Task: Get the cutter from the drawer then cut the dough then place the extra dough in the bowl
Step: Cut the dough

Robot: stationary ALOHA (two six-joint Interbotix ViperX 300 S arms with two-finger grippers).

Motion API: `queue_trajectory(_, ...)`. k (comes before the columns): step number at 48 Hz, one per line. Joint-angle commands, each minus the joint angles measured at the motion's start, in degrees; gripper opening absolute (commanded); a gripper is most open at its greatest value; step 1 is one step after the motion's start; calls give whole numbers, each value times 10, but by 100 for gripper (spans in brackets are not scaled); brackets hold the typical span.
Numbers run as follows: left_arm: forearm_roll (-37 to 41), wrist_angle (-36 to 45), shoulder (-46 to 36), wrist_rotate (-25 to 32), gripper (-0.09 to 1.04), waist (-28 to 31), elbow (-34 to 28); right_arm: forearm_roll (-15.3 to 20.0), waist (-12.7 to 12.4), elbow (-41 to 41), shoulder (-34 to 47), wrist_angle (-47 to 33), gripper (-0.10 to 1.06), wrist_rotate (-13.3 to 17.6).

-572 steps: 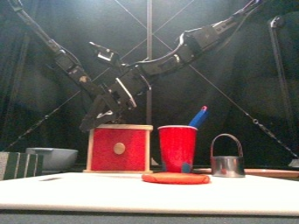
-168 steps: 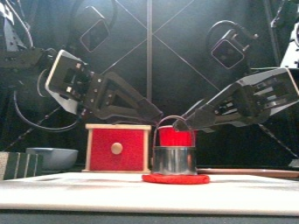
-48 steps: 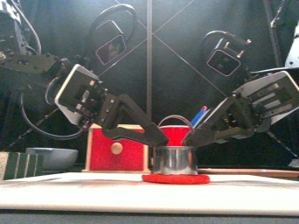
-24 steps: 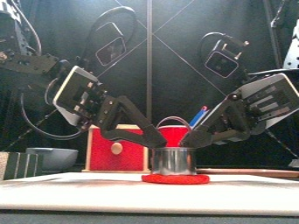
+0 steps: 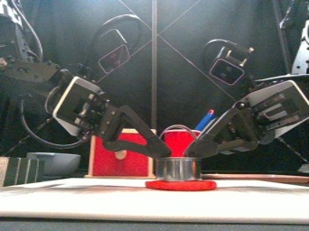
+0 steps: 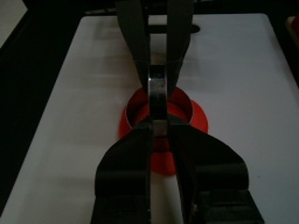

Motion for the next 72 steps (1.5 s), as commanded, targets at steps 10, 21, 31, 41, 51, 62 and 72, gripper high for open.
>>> queue_trajectory(10, -1, 37, 19, -15, 54, 8, 1, 16, 0, 1, 34, 18, 47, 4)
queue_trajectory(21, -1, 40, 11, -13, 54, 7, -4, 17, -1, -9, 24, 37, 47, 3)
queue_trajectory(31, 4, 40, -8, -7, 56, 7, -7, 25, -1, -37, 10, 106, 48, 4)
queue_trajectory(41, 25, 46, -24, -7, 65, 9, -10, 47, 2, -47, -4, 114, 57, -3)
queue_trajectory(51, 25, 46, -42, -7, 81, 9, -10, 54, 3, -38, -45, 120, 78, 0)
queue_trajectory(62, 28, 48, -76, -5, 85, 5, 3, 55, 4, -36, -85, 133, 79, 4)
queue_trajectory(72, 47, 47, -125, 4, 85, 4, 19, 67, 0, -62, -105, 196, 80, 4)
